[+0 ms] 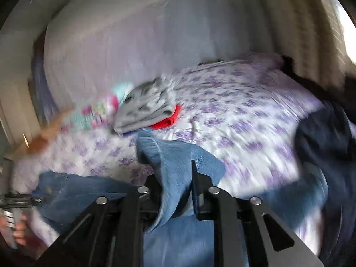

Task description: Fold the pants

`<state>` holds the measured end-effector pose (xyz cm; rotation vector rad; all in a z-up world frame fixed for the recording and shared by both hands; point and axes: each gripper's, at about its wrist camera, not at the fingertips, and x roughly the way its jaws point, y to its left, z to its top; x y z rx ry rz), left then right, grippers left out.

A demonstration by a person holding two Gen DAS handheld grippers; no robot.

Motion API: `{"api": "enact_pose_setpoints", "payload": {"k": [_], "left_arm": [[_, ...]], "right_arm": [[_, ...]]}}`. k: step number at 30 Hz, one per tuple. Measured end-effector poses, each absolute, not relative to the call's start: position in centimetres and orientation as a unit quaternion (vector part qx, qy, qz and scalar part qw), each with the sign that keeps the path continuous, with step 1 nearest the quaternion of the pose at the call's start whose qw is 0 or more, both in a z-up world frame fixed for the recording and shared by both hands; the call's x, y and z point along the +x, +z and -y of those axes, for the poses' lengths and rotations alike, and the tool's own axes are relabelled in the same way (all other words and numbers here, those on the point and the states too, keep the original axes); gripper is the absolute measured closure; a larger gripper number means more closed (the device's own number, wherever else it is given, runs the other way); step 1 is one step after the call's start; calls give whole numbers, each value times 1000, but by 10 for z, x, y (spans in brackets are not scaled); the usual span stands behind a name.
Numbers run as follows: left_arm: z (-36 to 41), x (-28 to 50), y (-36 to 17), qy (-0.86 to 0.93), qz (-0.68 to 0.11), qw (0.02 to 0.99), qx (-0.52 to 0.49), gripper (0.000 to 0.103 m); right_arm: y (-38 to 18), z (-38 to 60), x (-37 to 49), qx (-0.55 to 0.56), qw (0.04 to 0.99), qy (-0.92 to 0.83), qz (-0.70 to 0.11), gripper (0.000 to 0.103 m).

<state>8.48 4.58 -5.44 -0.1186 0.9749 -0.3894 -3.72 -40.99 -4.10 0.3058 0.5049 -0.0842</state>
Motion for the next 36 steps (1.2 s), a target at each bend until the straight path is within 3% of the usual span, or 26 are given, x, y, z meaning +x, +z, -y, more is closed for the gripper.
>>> {"api": "enact_pose_setpoints", "payload": {"k": [1, 3, 5, 7, 9, 12, 14, 17, 20, 25, 26, 27, 28, 30, 33, 36], "left_arm": [[-48, 87, -58, -184, -467, 863, -58, 29], [-48, 88, -59, -183, -468, 863, -54, 28], [-44, 87, -59, -182, -467, 864, -43, 25], [-40, 87, -60, -179, -468, 865, -34, 23], [-36, 87, -60, -177, -468, 865, -30, 20], [-34, 87, -60, -171, -468, 866, -31, 18], [-34, 88, -61, -164, -469, 867, -33, 18], [-33, 89, -62, -160, -470, 867, -33, 16], [-26, 90, -63, -152, -472, 868, -26, 11], [-13, 90, -68, -131, -470, 873, 5, 6], [-11, 90, -68, -127, -470, 874, 8, 5], [-11, 90, -68, -123, -470, 874, 8, 5], [-11, 91, -68, -121, -471, 874, 5, 5], [-12, 91, -68, -118, -473, 873, 0, 5], [-10, 90, -68, -108, -473, 875, 3, 5], [-5, 89, -71, -94, -470, 878, 17, 5]], "right_arm": [[-59, 416, -38, 165, 947, -45, -272, 64], [-94, 436, -44, 211, 920, -39, -329, 59], [-88, 451, -66, 228, 927, -21, -298, 50], [-63, 460, -86, 186, 948, -37, -255, 29], [-52, 467, -83, 151, 952, -22, -264, 22], [-48, 481, -68, 154, 938, 38, -309, 21], [-51, 504, -51, 249, 879, 192, -360, 26], [-29, 544, -74, 263, 879, 225, -329, 25], [-17, 578, -85, 169, 928, 43, -329, 22], [-63, 551, -27, 6, 908, -7, -420, 25], [-76, 550, -10, -4, 898, -1, -439, 28], [-82, 555, -8, 18, 893, 22, -449, 59], [-81, 554, 1, 48, 882, 58, -465, 76], [-50, 535, 1, 5, 887, 77, -455, 87], [15, 533, -4, 13, 887, 71, -455, 86], [6, 544, 0, -41, 838, 16, -544, 75]]}}
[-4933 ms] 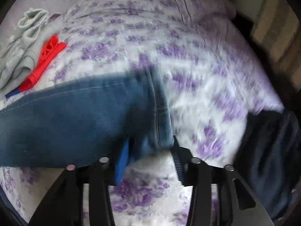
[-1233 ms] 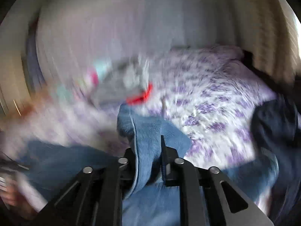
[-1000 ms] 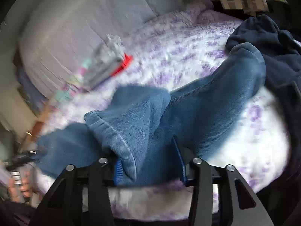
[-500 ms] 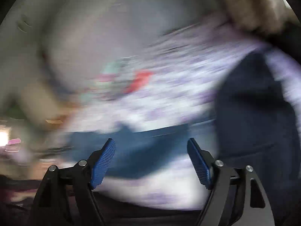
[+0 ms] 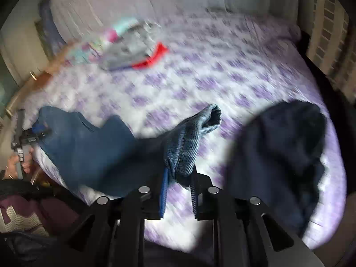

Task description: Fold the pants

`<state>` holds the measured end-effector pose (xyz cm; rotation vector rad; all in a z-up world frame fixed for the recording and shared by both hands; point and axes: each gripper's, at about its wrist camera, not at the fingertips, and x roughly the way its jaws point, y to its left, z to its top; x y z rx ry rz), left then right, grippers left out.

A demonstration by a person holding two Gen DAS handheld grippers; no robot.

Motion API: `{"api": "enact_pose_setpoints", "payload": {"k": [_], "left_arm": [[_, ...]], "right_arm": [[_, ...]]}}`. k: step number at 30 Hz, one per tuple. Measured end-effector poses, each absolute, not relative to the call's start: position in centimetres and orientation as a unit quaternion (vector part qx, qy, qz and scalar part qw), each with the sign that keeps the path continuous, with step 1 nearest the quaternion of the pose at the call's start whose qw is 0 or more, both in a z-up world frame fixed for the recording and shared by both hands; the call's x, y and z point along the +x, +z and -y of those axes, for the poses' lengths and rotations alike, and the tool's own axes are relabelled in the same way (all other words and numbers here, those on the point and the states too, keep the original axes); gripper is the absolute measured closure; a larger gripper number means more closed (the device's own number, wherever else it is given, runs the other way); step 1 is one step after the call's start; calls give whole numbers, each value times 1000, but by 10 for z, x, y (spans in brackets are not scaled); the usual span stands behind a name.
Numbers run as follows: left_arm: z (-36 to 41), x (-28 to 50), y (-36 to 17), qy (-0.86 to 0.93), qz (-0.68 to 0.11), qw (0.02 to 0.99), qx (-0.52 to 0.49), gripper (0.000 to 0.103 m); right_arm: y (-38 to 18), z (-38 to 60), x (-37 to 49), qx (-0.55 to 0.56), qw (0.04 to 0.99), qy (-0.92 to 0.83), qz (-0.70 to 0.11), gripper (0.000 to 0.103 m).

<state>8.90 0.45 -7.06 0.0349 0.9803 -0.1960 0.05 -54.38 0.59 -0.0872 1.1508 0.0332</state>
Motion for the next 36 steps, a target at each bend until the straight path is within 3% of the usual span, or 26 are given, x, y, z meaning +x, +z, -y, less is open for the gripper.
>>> {"api": "enact_pose_setpoints", "payload": {"k": [3, 4, 8, 10, 15, 18, 19, 20, 21, 22, 25, 28, 30, 33, 36], "left_arm": [[-4, 89, -71, -92, -469, 878, 19, 5], [-4, 89, -71, -92, -468, 878, 19, 5], [-3, 89, -71, -95, -471, 877, 23, 5], [-3, 89, -70, -97, -473, 875, 24, 5], [-3, 89, -70, -99, -473, 875, 21, 5], [-5, 86, -69, -106, -469, 877, 17, 5], [-6, 85, -69, -110, -467, 877, 17, 5], [-7, 84, -69, -113, -466, 877, 18, 5], [-7, 84, -70, -115, -465, 877, 19, 5], [-7, 83, -70, -118, -464, 878, 20, 5], [-8, 81, -70, -125, -459, 879, 25, 5], [-12, 77, -71, -136, -453, 881, 25, 5], [-17, 74, -68, -149, -445, 883, 18, 5], [-20, 71, -70, -154, -447, 881, 25, 5], [-19, 64, -71, -156, -445, 881, 45, 5]], "right_arm": [[-52, 577, 2, -91, 773, -107, -618, 65], [-59, 587, 3, -84, 770, -129, -619, 55], [-22, 563, -20, 4, 856, -43, -515, 48], [3, 514, -25, -4, 890, 35, -455, 6], [15, 403, -8, -91, 898, 118, -413, 4], [-13, 337, 6, -241, 875, 92, -410, 4], [-38, 327, 21, -312, 851, 34, -421, 7], [-55, 326, 31, -334, 834, 13, -439, 23], [-68, 331, 41, -320, 819, 24, -475, 89], [-70, 338, 45, -307, 816, 25, -489, 97], [-16, 377, 27, -209, 884, 16, -417, 98], [36, 461, -27, 5, 954, -2, -300, 97], [10, 500, -47, 105, 951, -15, -291, 94], [-80, 526, -52, 195, 916, -37, -349, 93], [-115, 535, -69, 250, 920, -22, -300, 93]]}}
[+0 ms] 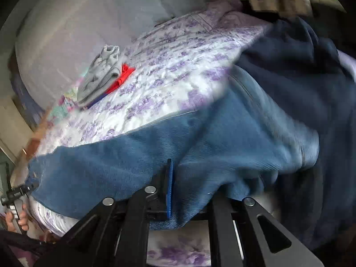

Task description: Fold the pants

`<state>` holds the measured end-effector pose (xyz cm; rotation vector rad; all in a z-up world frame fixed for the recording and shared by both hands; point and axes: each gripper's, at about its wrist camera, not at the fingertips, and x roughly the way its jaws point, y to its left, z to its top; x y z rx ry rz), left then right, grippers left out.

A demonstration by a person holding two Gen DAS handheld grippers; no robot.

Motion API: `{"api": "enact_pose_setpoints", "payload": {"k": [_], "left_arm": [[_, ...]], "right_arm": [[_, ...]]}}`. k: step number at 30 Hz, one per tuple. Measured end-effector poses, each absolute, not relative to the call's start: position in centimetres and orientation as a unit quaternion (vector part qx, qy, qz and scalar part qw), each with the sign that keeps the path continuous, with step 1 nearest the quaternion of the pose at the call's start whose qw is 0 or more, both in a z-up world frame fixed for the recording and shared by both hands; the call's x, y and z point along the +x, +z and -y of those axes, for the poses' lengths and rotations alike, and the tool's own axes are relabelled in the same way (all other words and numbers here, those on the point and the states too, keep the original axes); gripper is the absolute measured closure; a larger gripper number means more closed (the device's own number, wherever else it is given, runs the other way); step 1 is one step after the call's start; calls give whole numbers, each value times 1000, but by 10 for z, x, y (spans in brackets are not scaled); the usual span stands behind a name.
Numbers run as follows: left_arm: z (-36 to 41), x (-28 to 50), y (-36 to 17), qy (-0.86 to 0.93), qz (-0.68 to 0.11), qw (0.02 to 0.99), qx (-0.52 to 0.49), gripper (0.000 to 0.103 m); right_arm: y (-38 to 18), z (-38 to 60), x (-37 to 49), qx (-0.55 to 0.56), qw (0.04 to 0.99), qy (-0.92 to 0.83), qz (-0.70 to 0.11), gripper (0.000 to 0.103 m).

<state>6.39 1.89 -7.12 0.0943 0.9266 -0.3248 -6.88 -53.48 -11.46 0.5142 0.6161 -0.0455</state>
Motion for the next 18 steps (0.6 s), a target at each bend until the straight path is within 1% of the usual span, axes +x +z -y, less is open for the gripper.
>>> {"api": "enact_pose_setpoints", "payload": {"k": [3, 5, 7, 8, 9, 10, 11, 12, 13, 16, 18], "left_arm": [[-26, 54, -67, -163, -443, 880, 45, 5], [-33, 49, -65, -146, -443, 883, 54, 5], [-38, 41, -68, -135, -449, 881, 69, 6], [-40, 38, -68, -133, -449, 881, 73, 6], [-43, 32, -68, -134, -448, 880, 80, 6], [-44, 28, -68, -134, -449, 879, 85, 6], [-45, 25, -67, -134, -450, 878, 90, 6], [-45, 22, -63, -133, -453, 876, 96, 6], [-45, 20, -58, -134, -452, 877, 94, 6], [-39, 17, -31, -161, -427, 886, 77, 6], [-27, 20, -18, -168, -404, 896, 73, 6]], "right_arm": [[-113, 544, -74, 299, 910, -6, -287, 83], [-99, 539, -81, 255, 919, -41, -297, 81], [-84, 541, -92, 231, 916, -101, -311, 76], [-71, 542, -104, 225, 917, -140, -299, 72], [-55, 539, -115, 205, 926, -169, -268, 67], [-36, 536, -125, 179, 937, -182, -241, 57], [-19, 524, -128, 150, 949, -173, -217, 50], [-2, 507, -121, 135, 961, -120, -209, 34], [7, 496, -105, 136, 964, -60, -223, 22], [22, 434, -36, 164, 931, 163, -284, 22], [20, 389, 13, 160, 903, 231, -324, 23]]}}
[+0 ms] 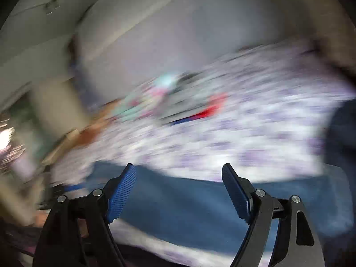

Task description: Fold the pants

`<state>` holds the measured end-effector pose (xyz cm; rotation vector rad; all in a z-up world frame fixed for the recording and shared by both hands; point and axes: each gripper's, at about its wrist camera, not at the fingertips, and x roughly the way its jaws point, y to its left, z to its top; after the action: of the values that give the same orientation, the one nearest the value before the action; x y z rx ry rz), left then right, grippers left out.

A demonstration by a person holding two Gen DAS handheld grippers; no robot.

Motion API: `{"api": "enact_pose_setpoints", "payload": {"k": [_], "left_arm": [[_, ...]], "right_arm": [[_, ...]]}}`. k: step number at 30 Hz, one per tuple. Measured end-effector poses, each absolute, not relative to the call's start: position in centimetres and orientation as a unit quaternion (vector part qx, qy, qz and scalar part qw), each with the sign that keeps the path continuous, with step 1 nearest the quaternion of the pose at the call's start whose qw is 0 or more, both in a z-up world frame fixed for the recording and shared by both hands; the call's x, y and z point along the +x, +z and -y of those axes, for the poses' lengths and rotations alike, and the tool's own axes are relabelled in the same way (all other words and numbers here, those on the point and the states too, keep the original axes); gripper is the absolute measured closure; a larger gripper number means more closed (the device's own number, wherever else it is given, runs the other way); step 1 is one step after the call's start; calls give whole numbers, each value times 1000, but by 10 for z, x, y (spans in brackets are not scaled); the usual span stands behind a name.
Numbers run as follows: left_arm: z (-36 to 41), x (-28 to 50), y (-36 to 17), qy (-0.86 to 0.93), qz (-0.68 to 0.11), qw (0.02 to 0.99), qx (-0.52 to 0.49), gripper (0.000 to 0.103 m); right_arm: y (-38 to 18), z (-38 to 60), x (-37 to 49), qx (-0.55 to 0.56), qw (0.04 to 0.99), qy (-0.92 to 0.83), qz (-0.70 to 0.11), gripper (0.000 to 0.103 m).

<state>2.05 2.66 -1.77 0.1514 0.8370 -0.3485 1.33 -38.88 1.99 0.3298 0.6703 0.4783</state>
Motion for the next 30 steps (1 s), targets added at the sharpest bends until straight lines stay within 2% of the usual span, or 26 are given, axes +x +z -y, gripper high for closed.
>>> {"api": "enact_pose_setpoints", "payload": {"k": [2, 3, 5, 6, 8, 10, 11, 12, 15, 18, 22, 24, 27, 29, 30], "left_arm": [[-12, 33, -20, -170, -400, 898, 69, 6], [-4, 43, -31, -164, -411, 894, 71, 6], [4, 58, -59, -142, -446, 880, 85, 5], [1, 62, -79, -129, -466, 871, 87, 4], [-2, 53, -82, -132, -448, 880, 92, 4], [-10, 46, -81, -138, -444, 881, 88, 4], [-13, 46, -81, -142, -442, 882, 83, 4], [-14, 45, -81, -147, -441, 882, 81, 4], [-14, 44, -83, -147, -437, 883, 89, 4], [-14, 44, -83, -152, -435, 883, 91, 4], [-14, 37, -67, -153, -424, 887, 98, 5], [-16, 25, -54, -167, -407, 893, 94, 5], [-19, 24, -65, -151, -422, 888, 104, 5], [-22, 30, -87, -153, -440, 880, 97, 4], [-16, 26, -87, -145, -427, 885, 116, 4]], "right_arm": [[5, 343, 75, 147, 869, 284, -377, 29], [-13, 320, 109, 145, 847, 296, -418, 41], [-47, 284, 150, 134, 809, 296, -490, 46], [-59, 278, 159, 131, 799, 292, -510, 58], [-86, 255, 177, 105, 766, 304, -557, 65], [-92, 241, 179, 68, 766, 305, -562, 81], [-86, 236, 177, 49, 776, 310, -547, 84], [-78, 234, 175, 37, 789, 313, -527, 94], [-88, 230, 180, 10, 802, 293, -520, 95], [-88, 219, 177, -29, 828, 289, -479, 93], [-37, 251, 144, 31, 883, 262, -387, 90], [-22, 260, 112, 58, 877, 288, -379, 89], [-46, 257, 66, 44, 878, 273, -390, 82], [-97, 262, 75, 55, 855, 254, -448, 87], [-105, 275, 75, 86, 859, 265, -430, 100]]}}
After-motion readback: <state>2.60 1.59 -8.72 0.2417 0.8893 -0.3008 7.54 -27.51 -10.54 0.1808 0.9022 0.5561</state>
